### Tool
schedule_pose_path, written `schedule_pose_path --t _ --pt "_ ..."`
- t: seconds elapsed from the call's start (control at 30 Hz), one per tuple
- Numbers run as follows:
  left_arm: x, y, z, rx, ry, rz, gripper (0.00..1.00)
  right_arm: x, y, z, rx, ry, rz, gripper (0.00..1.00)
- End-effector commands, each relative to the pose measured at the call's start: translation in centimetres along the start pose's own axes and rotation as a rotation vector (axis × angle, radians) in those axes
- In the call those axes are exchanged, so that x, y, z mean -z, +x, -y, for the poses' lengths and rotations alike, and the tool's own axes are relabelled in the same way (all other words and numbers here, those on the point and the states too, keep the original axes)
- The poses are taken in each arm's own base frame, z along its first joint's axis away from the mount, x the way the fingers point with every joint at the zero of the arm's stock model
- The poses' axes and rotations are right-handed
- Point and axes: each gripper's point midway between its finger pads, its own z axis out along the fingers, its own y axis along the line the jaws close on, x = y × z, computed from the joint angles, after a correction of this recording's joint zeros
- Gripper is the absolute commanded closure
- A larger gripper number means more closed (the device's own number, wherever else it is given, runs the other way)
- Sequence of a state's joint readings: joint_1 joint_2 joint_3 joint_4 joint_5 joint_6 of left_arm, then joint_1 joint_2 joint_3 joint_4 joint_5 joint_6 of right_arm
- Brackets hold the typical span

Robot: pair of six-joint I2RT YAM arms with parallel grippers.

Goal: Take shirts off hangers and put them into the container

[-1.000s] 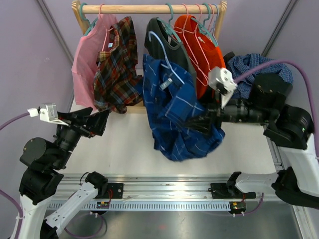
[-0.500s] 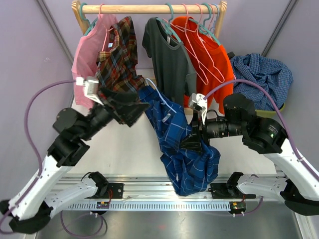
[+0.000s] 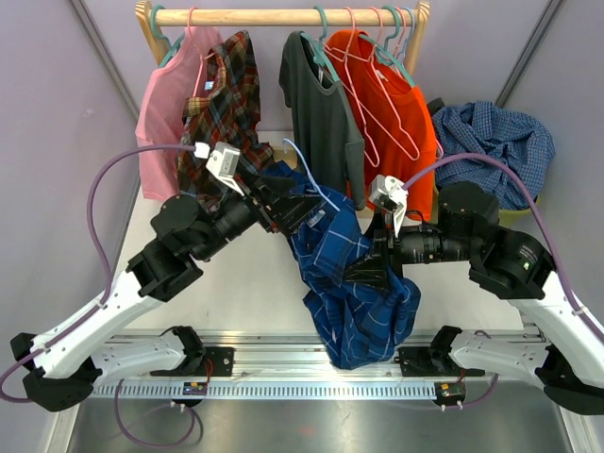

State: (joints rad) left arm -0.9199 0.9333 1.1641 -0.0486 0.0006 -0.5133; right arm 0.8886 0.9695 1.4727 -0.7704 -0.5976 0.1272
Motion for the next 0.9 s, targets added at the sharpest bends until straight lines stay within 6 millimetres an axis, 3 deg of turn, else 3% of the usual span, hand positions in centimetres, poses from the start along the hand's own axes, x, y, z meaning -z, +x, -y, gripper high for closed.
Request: schedule_pose_path --t 0.0,0.13,0.27,0.4,0.43,0.5,0.57,0.67,0.7,0.77,0.8,0.83,0.87 --pt "-1.2 -2.7 1.2 -0.03 0.012 0.113 0.01 0.0 -1.5 -1.1 0.03 -0.053 0.07 1.0" --pt "-2.5 -2.5 2.2 -0.042 0.041 0.108 0.01 -0.3 -1.2 -1.2 0.017 -0.075 0.065 1.0" --pt "-3.6 -1.8 1.8 -0.064 0.026 0.102 0.03 -0.4 -1.0 -1.3 0.007 -0.084 0.063 1.0" --pt "-3.8 -1.7 1.6 -0.09 0.007 0.106 0.35 -0.2 -0.9 -1.4 0.004 -0.086 0.063 1.0" --pt "-3.8 -1.7 1.7 -0.093 0.006 0.108 0.49 -0.1 -0.9 -1.5 0.004 -0.085 0.063 1.0" --pt "-3.7 -1.9 1.5 -0.107 -0.014 0.12 0.62 0.0 -0.8 -1.5 0.002 -0.081 0.061 1.0" --pt "-3.5 -2.2 1.4 -0.12 -0.025 0.128 0.82 0.0 -0.8 -1.4 -0.001 -0.079 0.059 1.0" --pt "-3.5 -2.2 1.2 -0.139 -0.051 0.132 1.0 0.0 -0.5 -1.4 -0.007 -0.075 0.05 1.0" --pt "-3.5 -2.4 1.3 -0.146 -0.061 0.132 1.0 -0.1 -0.4 -1.1 -0.014 -0.062 0.043 1.0" --pt "-3.8 -2.2 1.0 -0.177 -0.088 0.115 1.0 0.0 -0.5 -0.7 -0.012 -0.036 0.04 0.64" --pt "-3.9 -2.3 0.4 -0.19 -0.123 0.115 1.0 0.0 -0.1 -0.2 -0.016 -0.007 0.025 0.29" --pt "-3.9 -3.2 0.4 -0.2 -0.141 0.129 1.0 0.0 -0.1 0.1 -0.018 0.012 0.025 0.14" --pt "-4.5 -2.2 -0.7 -0.248 -0.191 0.089 1.0 0.2 -0.2 0.4 -0.015 0.03 0.026 0.01"
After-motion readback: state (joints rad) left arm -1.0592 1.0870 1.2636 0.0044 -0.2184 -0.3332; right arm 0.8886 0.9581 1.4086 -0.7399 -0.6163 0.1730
